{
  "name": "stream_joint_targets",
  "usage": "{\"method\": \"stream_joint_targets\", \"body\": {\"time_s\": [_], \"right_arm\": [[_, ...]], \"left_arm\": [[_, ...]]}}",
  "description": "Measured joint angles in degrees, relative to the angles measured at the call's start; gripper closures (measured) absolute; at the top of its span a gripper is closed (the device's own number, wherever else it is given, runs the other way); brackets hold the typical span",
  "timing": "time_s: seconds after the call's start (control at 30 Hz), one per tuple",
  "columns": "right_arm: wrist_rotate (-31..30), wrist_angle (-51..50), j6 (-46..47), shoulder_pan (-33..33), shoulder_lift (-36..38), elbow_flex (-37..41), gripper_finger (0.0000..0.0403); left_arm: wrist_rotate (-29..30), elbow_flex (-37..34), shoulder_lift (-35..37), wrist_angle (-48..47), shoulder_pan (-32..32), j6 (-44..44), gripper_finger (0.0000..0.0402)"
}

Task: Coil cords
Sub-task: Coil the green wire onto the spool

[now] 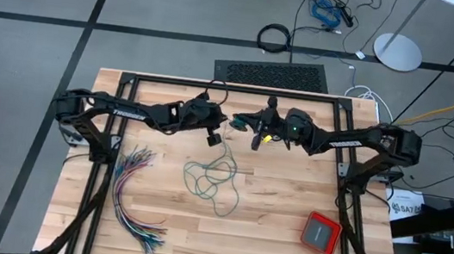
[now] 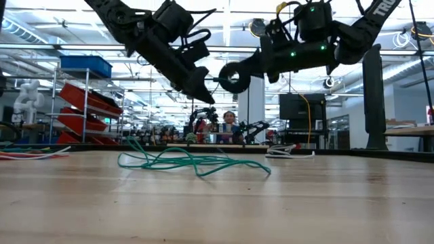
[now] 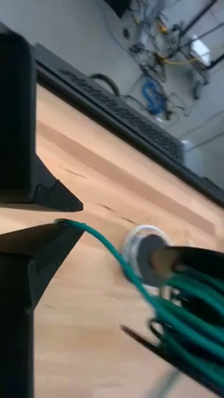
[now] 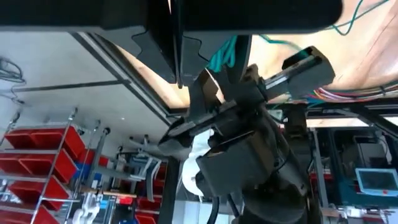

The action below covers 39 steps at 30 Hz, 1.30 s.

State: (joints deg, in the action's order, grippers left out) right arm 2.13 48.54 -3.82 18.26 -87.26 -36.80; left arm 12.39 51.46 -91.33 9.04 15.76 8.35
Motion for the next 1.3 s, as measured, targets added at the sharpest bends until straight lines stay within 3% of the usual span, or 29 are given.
{"method": "stream_joint_targets", "body": {"time_s": [0.27,0.53,0.93,1.3], "right_arm": [[-0.4,0.5,-1.2,0.0,2.3,0.0,0.0403],[-2.2,2.0,-1.8,0.2,2.8,0.0,0.0403],[-2.2,4.7,-1.9,0.9,2.8,0.0,0.0403],[-2.2,4.8,-1.9,0.9,2.8,0.0,0.0403]], "left_arm": [[-5.6,-6.7,0.0,15.6,0.7,-0.5,0.0339],[-6.0,-11.8,-0.4,25.9,0.7,-5.2,0.0338],[-6.4,-15.4,-8.7,40.0,-1.7,-12.8,0.0338],[-5.3,-15.4,-13.4,42.8,-3.1,-15.6,0.0338]]}}
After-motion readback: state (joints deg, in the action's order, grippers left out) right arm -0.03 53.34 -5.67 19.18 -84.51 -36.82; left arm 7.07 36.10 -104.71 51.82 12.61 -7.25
